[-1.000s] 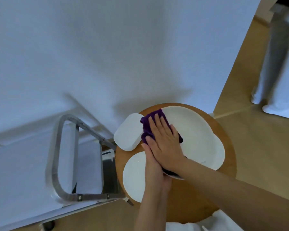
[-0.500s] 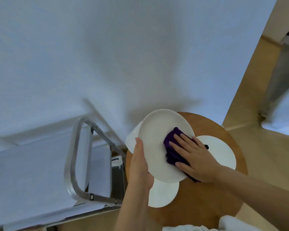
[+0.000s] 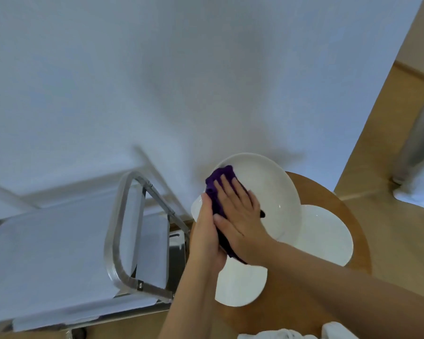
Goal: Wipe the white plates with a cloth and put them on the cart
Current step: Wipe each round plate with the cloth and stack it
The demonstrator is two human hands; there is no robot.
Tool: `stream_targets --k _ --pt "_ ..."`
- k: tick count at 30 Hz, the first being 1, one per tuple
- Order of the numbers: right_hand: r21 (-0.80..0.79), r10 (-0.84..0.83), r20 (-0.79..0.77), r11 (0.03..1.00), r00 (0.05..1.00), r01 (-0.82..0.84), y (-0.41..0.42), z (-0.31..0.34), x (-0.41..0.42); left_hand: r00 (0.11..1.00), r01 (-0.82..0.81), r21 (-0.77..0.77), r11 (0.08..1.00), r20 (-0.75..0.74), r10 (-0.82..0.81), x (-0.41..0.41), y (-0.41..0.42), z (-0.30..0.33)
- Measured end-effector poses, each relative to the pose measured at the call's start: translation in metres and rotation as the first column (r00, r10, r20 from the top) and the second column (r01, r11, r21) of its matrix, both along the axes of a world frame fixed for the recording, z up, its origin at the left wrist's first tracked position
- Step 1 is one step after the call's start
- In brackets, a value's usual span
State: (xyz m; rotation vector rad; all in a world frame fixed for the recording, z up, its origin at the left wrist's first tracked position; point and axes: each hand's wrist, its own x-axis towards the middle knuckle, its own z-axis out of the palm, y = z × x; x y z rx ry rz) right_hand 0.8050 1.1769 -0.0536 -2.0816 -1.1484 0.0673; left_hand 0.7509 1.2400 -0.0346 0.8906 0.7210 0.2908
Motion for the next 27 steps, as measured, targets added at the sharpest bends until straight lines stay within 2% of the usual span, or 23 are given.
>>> stream_targets --k 4,7,11,13,14,15,16,17,18,19,20,22,23,24,25,27 --pt "-0.020 0.269 -0.062 0.962 0.961 -0.271 -0.017 -0.006 -0.002 0.997 -0.065 -0.071 0.995 -0.036 0.063 -0.002 0.014 0.004" --pt "-0.147 0.393 0.071 0.913 0.917 -0.380 -0.045 -0.025 0.015 0.999 -0.041 -0.132 0.990 -0.012 0.040 -0.004 0.026 0.010" --pt "-0.230 0.327 0.401 0.940 0.856 -0.251 -0.068 -0.033 0.041 0.996 0.074 -0.144 0.987 0.050 -0.068 -0.002 0.033 0.020" --pt "-0.146 0.237 0.494 0.971 0.837 -0.190 -0.071 -0.031 0.046 0.996 0.083 -0.131 0.988 0.045 -0.078 0.001 0.035 0.024" --pt "-0.080 0.205 0.490 0.978 0.847 -0.190 -0.071 -0.028 0.045 0.996 0.085 -0.118 0.989 0.047 -0.080 0.002 0.037 0.026" --pt "-0.011 0.190 0.431 0.979 0.882 -0.205 -0.072 -0.024 0.043 0.996 0.080 -0.094 0.992 0.046 -0.076 0.003 0.041 0.028" --pt "0.072 0.186 0.264 0.975 0.946 -0.212 -0.072 -0.016 0.040 0.997 0.064 -0.068 0.996 0.046 -0.061 0.002 0.046 0.030" --pt "0.162 0.166 -0.005 0.973 0.986 -0.163 -0.072 -0.005 0.037 0.998 0.045 -0.054 0.998 0.051 -0.042 0.000 0.051 0.033" --pt "0.219 0.137 -0.316 0.973 0.939 -0.069 -0.070 0.005 0.037 0.998 0.027 -0.054 0.998 0.065 -0.023 -0.001 0.057 0.035" --pt "0.251 0.131 -0.588 0.968 0.799 0.026 -0.068 0.013 0.037 0.997 0.012 -0.048 0.999 0.076 -0.008 -0.001 0.060 0.036" --pt "0.270 0.135 -0.741 0.957 0.658 0.107 -0.067 0.017 0.041 0.998 0.001 -0.012 1.000 0.069 0.000 -0.002 0.063 0.036" --pt "0.320 0.197 -0.873 0.922 0.446 0.219 -0.068 0.026 0.049 0.990 -0.056 0.218 0.974 -0.117 0.083 -0.001 0.064 0.028" --pt "0.356 0.252 -0.894 0.901 0.370 0.247 -0.069 0.032 0.051 0.956 -0.105 0.342 0.934 -0.223 0.189 -0.001 0.063 0.020" --pt "0.391 0.307 -0.899 0.883 0.313 0.259 -0.073 0.036 0.052 0.923 -0.149 0.401 0.904 -0.271 0.272 -0.004 0.060 0.012" --pt "0.417 0.350 -0.898 0.871 0.268 0.259 -0.076 0.038 0.053 0.912 -0.194 0.380 0.904 -0.268 0.309 -0.008 0.057 0.004" --pt "0.441 0.404 -0.896 0.854 0.183 0.276 -0.083 0.039 0.052 0.934 -0.257 0.161 0.953 -0.212 0.288 -0.016 0.046 -0.010"
